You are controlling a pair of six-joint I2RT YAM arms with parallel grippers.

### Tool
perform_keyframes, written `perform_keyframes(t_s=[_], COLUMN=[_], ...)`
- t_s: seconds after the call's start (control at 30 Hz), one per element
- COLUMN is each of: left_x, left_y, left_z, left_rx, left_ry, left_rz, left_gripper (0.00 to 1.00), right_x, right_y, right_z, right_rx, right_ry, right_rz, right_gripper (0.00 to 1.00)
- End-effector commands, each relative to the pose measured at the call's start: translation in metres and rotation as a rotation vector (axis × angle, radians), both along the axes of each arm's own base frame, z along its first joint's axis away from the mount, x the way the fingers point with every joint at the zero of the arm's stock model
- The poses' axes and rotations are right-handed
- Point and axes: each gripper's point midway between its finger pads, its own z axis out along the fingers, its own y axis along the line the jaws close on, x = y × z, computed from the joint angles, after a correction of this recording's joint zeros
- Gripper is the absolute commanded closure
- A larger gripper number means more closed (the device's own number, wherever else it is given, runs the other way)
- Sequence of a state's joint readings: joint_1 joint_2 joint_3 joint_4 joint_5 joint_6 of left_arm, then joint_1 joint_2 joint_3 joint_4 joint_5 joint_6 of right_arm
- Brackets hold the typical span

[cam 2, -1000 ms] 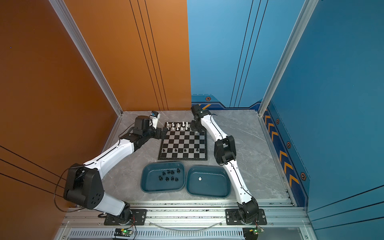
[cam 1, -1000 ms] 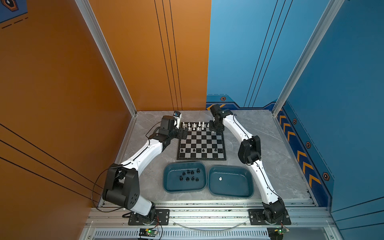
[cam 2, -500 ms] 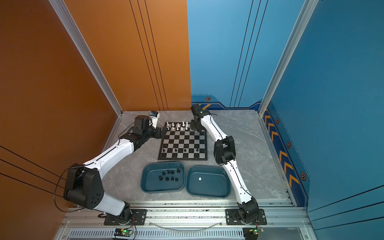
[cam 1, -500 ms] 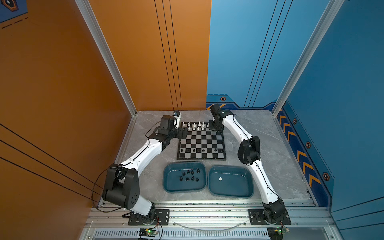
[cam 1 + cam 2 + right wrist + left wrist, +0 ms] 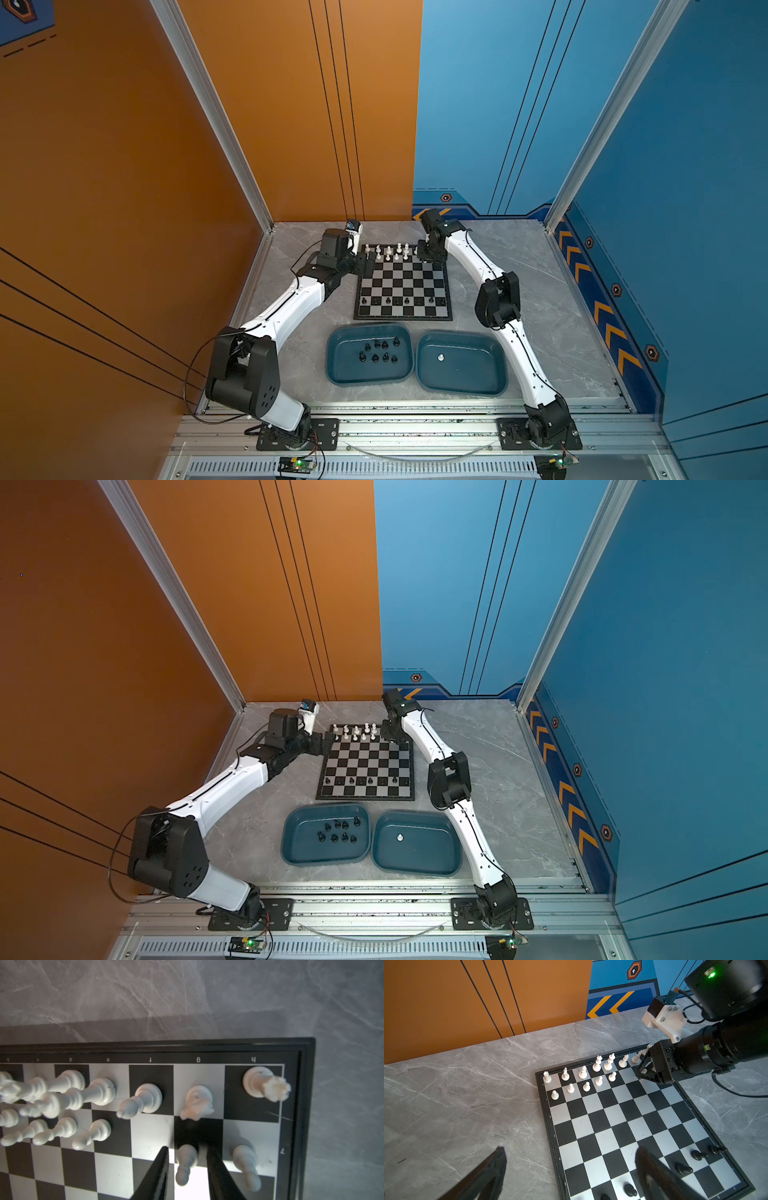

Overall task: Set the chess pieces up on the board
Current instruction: 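Set the white pawn on the pawn row square and open the right gripper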

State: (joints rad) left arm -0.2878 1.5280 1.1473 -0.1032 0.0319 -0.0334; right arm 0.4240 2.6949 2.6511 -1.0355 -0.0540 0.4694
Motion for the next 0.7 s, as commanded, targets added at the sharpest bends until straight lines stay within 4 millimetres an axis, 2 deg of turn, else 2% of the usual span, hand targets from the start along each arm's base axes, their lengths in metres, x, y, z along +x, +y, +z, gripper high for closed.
perform_keyframes(t_s=[0.0, 0.4, 0.67], left_x=[0.004, -0.002, -0.012], left_y=[-0.002, -0.005, -0.005], left_z=[0.01, 0.016, 0.026], left_rx=[-0.015, -0.042, -0.071], left_ry=[-0.008, -0.027, -0.059], left_rz=[0.0, -0.022, -0.043], left_gripper=[0.02, 0.02, 0.02], right_x=[0.008, 0.015, 0.012], right_y=[0.001, 0.005, 0.014], right_z=[0.027, 0.06, 0.095], right_rx=[0.041, 0.08, 0.101], right_ry=[-0.051, -0.125, -0.186], right_rz=[0.0, -0.002, 0.032], right_gripper=[0.65, 0.59, 0.57])
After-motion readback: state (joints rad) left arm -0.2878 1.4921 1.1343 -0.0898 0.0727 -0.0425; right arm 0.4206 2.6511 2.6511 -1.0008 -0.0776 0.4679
